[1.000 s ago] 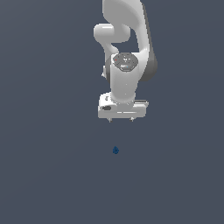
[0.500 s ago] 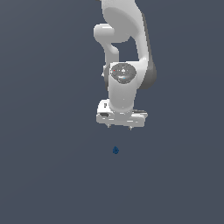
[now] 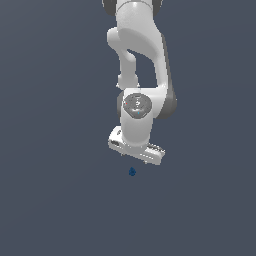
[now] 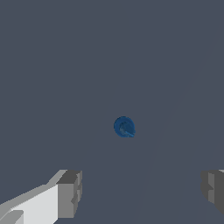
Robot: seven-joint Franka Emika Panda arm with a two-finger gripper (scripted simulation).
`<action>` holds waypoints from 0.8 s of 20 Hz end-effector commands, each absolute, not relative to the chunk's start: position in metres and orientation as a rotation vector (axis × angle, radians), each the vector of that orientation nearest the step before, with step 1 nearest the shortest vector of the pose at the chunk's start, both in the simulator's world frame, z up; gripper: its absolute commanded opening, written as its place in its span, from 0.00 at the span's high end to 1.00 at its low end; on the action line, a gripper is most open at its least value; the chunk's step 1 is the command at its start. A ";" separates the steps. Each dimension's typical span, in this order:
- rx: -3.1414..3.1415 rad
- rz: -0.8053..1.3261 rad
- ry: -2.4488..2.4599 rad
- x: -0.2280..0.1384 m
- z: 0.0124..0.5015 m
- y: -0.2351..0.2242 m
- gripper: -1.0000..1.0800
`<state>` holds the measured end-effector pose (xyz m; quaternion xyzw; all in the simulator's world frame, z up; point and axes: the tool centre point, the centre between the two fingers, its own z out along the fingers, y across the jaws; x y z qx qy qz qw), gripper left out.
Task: Pick up the object and move it to a goal position.
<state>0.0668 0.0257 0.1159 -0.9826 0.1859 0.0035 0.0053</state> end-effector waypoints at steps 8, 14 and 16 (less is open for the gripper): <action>-3.039 0.001 0.792 0.087 0.095 0.020 0.04; -3.035 0.001 0.812 0.088 0.093 0.020 0.04; -3.035 0.001 0.812 0.088 0.091 0.020 0.04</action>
